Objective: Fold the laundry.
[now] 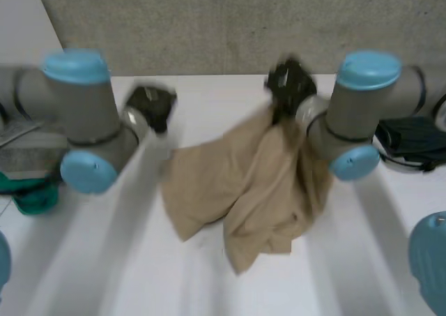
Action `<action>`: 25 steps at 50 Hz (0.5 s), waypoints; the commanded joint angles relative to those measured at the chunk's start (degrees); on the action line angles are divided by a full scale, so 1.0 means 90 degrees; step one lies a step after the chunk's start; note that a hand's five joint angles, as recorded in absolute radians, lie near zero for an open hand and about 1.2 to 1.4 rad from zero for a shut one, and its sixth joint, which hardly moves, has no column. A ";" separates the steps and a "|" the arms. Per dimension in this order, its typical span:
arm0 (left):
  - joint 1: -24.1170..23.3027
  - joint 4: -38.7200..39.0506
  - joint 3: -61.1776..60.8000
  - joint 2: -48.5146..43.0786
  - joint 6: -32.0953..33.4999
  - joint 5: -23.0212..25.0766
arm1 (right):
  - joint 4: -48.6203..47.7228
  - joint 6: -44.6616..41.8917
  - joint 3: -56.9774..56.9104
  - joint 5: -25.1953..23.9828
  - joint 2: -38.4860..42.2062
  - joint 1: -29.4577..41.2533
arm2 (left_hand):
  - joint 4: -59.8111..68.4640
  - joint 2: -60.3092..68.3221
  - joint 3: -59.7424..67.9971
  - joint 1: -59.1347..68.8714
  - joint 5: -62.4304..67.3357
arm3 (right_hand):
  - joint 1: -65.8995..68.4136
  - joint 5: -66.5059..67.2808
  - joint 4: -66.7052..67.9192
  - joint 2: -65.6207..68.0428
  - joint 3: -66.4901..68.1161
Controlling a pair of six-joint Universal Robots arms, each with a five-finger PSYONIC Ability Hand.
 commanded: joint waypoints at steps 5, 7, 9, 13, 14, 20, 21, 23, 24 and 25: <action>0.0244 0.2577 0.0842 0.1570 -0.0696 -0.0042 | -0.3670 0.1569 0.0376 0.0305 -0.1583 -0.0377 | 0.1259 0.1286 0.1317 0.1510 0.1497 | 0.2130 0.1924 0.1283 0.1615 0.1341; 0.0235 0.2479 0.0793 0.1600 -0.0736 0.0086 | -0.3475 0.1707 0.0425 0.0256 -0.1633 -0.0378 | 0.1259 0.1286 0.1317 0.1510 0.1497 | 0.2130 0.1924 0.1283 0.1615 0.1341; 0.0225 0.2274 0.0579 0.1649 -0.0736 0.0165 | -0.3027 0.1834 0.0552 0.0207 -0.1662 -0.0358 | 0.1259 0.1286 0.1317 0.1510 0.1497 | 0.2130 0.1924 0.1283 0.1615 0.1341; 0.0186 0.2001 -0.0365 0.1815 -0.0843 0.0204 | -0.2109 0.1815 0.1311 -0.0007 -0.1798 -0.0261 | 0.0928 0.0955 0.0986 0.1179 0.1166 | 0.2130 0.1924 0.1283 0.1615 0.1341; 0.0176 0.2000 -0.0582 0.1854 -0.0882 0.0214 | -0.2068 0.1786 0.1478 -0.0037 -0.1828 -0.0270 | 0.0444 0.0470 0.0502 0.0695 0.0682 | 0.2130 0.1924 0.1283 0.1615 0.1341; 0.0039 0.2244 -0.2398 0.1874 -0.1516 0.0243 | -0.2039 0.1669 0.2973 0.0070 -0.2043 -0.0338 | -0.2923 -0.2896 -0.2865 -0.2672 -0.2685 | 0.2130 0.1924 0.1283 0.1615 0.1341; 0.0020 0.2244 -0.2555 0.1845 -0.1566 0.0253 | -0.1990 0.1659 0.3129 0.0109 -0.2024 -0.0339 | -0.2981 -0.2954 -0.2923 -0.2730 -0.2743 | 0.2130 0.1924 0.1283 0.1615 0.1341; -0.0048 0.2225 -0.3179 0.1728 -0.1790 0.0272 | -0.1698 0.1620 0.3684 0.0197 -0.1965 -0.0358 | -0.3242 -0.3216 -0.3184 -0.2991 -0.3004 | 0.2130 0.1924 0.1283 0.1615 0.1341; -0.0058 0.2225 -0.3307 0.1698 -0.1829 0.0272 | -0.1619 0.1610 0.3793 0.0216 -0.1936 -0.0358 | -0.3261 -0.3235 -0.3204 -0.3011 -0.3024 | 0.2130 0.1924 0.1283 0.1615 0.1341; -0.0087 0.2215 -0.3531 0.1621 -0.1868 0.0292 | -0.1444 0.1600 0.3969 0.0236 -0.1916 -0.0348 | -0.3373 -0.3346 -0.3315 -0.3122 -0.3135 | 0.2130 0.1924 0.1283 0.1615 0.1341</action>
